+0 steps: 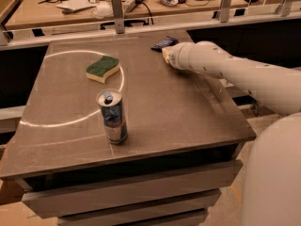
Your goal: Move rxbar blueberry near sponge
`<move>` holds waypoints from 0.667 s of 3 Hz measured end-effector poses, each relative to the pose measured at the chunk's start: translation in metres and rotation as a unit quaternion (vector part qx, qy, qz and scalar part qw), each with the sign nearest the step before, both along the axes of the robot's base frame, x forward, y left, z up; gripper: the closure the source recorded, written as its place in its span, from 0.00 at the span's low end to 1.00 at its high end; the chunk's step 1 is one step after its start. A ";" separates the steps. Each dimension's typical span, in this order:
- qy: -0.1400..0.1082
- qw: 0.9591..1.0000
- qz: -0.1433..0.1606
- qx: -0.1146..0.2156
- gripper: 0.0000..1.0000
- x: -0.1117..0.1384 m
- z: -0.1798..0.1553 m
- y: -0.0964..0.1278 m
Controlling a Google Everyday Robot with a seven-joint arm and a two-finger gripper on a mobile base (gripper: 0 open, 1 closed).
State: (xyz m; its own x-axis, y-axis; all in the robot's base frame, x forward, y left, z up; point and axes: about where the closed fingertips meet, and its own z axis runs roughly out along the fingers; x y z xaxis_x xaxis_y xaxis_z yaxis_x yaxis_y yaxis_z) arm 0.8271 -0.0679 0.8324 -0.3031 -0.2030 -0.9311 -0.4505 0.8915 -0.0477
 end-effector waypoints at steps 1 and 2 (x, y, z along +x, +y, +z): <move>-0.003 1.000 0.002 0.000 1.00 -0.001 0.004 -0.001; -0.042 0.999 0.025 0.000 1.00 -0.019 0.054 -0.011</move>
Offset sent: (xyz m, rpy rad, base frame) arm -0.0329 -0.0224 0.0974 0.0036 -0.1523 0.0798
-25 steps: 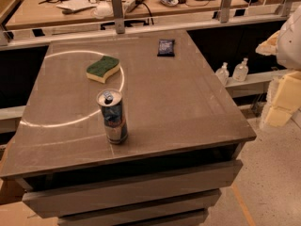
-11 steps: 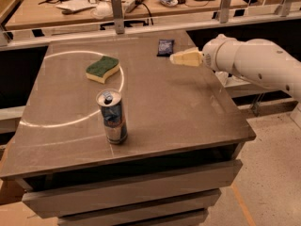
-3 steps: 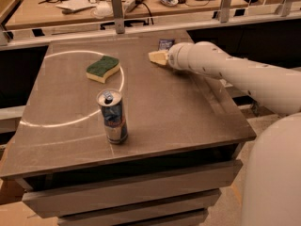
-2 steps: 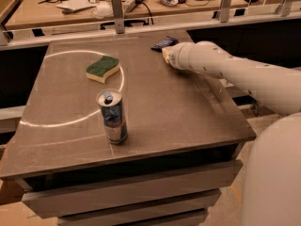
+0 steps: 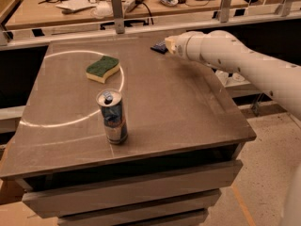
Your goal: Move rxbar blueberry near sponge
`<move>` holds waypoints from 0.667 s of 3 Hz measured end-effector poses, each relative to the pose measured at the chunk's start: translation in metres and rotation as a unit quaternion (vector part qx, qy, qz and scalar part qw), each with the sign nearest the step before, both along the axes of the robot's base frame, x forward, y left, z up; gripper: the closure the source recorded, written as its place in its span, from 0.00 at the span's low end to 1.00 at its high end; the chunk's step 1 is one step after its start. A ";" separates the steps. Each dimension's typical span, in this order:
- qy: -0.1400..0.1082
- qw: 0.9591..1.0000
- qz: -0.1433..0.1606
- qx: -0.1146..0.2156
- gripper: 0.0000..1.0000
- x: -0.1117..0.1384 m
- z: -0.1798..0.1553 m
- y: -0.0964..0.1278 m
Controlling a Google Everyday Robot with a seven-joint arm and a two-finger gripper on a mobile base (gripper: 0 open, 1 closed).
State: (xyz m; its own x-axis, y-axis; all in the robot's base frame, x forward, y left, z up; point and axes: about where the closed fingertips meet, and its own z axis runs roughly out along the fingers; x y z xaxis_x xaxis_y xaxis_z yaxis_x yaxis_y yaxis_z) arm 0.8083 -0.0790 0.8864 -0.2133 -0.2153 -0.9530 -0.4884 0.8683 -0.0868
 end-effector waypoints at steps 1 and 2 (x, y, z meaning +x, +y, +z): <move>-0.025 0.999 0.021 0.000 1.00 -0.016 0.032 -0.004; -0.018 0.999 0.031 -0.009 0.75 -0.029 0.046 0.001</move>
Offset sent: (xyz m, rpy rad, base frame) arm -0.0376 -0.0100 0.0506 -0.0314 -0.0066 0.0647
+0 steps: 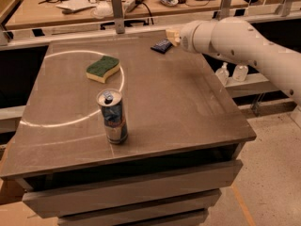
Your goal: Move rxbar blueberry near sponge
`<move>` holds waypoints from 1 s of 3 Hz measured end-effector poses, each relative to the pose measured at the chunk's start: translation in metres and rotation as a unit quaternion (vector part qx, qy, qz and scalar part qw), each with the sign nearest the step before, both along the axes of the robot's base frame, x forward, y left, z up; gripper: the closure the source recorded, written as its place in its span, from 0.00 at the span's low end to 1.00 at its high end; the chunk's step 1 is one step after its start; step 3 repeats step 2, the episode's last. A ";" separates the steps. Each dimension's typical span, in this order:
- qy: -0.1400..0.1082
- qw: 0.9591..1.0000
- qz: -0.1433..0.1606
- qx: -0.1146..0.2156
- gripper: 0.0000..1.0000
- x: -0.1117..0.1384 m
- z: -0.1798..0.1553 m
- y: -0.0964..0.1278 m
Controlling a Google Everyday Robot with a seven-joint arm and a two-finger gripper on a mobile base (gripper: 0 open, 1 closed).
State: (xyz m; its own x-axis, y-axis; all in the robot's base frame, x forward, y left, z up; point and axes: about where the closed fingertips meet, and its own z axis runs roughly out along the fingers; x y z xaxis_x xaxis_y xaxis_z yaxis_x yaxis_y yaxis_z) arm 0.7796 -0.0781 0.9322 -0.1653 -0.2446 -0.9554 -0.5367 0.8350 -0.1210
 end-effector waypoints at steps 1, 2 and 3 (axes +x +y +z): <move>0.010 1.000 -0.019 -0.005 0.44 0.003 0.006 -0.007; 0.009 1.000 -0.015 -0.005 0.13 0.002 0.005 -0.003; 0.009 1.000 -0.015 -0.005 0.13 0.002 0.005 -0.003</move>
Offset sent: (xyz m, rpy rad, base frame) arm 0.0017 -0.0046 0.0049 -0.0096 0.0154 -0.0291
